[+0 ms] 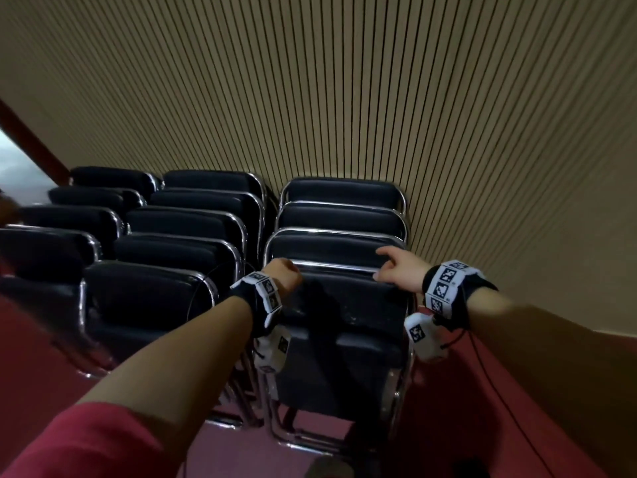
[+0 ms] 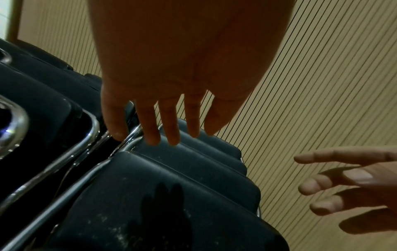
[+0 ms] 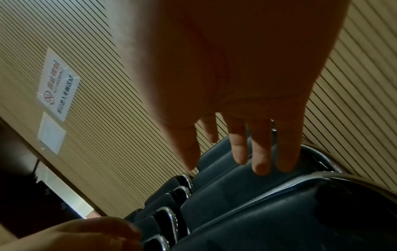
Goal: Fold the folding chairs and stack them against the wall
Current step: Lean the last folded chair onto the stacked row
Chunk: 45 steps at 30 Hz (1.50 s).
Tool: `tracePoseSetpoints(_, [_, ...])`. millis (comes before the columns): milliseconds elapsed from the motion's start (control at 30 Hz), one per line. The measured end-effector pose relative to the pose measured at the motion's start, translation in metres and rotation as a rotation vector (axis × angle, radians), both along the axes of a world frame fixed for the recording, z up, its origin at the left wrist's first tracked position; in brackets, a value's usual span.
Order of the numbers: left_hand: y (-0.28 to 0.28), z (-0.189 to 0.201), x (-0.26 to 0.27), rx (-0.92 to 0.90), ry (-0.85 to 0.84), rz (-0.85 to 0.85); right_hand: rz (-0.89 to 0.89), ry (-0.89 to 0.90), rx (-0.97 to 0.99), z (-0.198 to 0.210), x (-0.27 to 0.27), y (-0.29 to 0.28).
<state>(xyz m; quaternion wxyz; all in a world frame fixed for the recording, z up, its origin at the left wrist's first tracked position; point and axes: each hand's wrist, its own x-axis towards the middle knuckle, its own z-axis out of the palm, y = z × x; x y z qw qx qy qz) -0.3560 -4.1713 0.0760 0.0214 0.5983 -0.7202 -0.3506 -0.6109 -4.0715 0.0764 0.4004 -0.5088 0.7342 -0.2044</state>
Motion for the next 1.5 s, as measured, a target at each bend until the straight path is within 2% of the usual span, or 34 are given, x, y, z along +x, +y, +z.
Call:
tracePoseSetpoints(100, [-0.025, -0.010, -0.015, 0.049, -0.041, -0.075, 0.027, 0.032, 0.048, 0.000, -0.011, -0.021])
tracePoseSetpoints(233, [-0.054, -0.007, -0.041, -0.006, -0.087, -0.121, -0.016, 0.037, 0.032, 0.004, -0.040, -0.064])
tracePoseSetpoints(300, [-0.071, -0.010, -0.055, -0.035, -0.104, -0.130, 0.021, 0.077, 0.051, 0.004, -0.052, -0.091])
tracePoseSetpoints(500, [-0.117, -0.039, -0.095, -0.092, -0.059, -0.041, 0.194, 0.201, 0.061, -0.019, -0.081, -0.190])
tracePoseSetpoints(533, [-0.124, -0.045, -0.104, -0.109, -0.076, -0.015, 0.241, 0.227, 0.067, -0.026, -0.087, -0.211])
tracePoseSetpoints(633, [-0.138, -0.060, -0.128, -0.160, -0.275, 0.061, 0.366, 0.328, 0.062, -0.046, -0.098, -0.264])
tracePoseSetpoints(733, [-0.152, -0.080, -0.153, -0.098, -0.327, 0.095, 0.506, 0.393, 0.093, -0.068, -0.105, -0.303])
tracePoseSetpoints(867, [-0.152, -0.097, -0.170, -0.002, -0.331, 0.113, 0.639, 0.463, 0.188, -0.097, -0.105, -0.331])
tracePoseSetpoints(1033, [-0.153, -0.104, -0.178, 0.000, -0.386, 0.103, 0.721, 0.602, 0.157, -0.113, -0.109, -0.350])
tracePoseSetpoints(1333, [-0.173, -0.100, -0.190, 0.074, -0.538, 0.004, 0.712, 0.695, 0.280, -0.109, -0.088, -0.374])
tracePoseSetpoints(1400, [-0.175, -0.100, -0.191, 0.109, -0.575, -0.041, 0.705, 0.694, 0.290, -0.112, -0.086, -0.376])
tracePoseSetpoints(1500, [-0.178, -0.099, -0.194, 0.172, -0.655, -0.111, 0.657, 0.545, 0.362, -0.117, -0.088, -0.379])
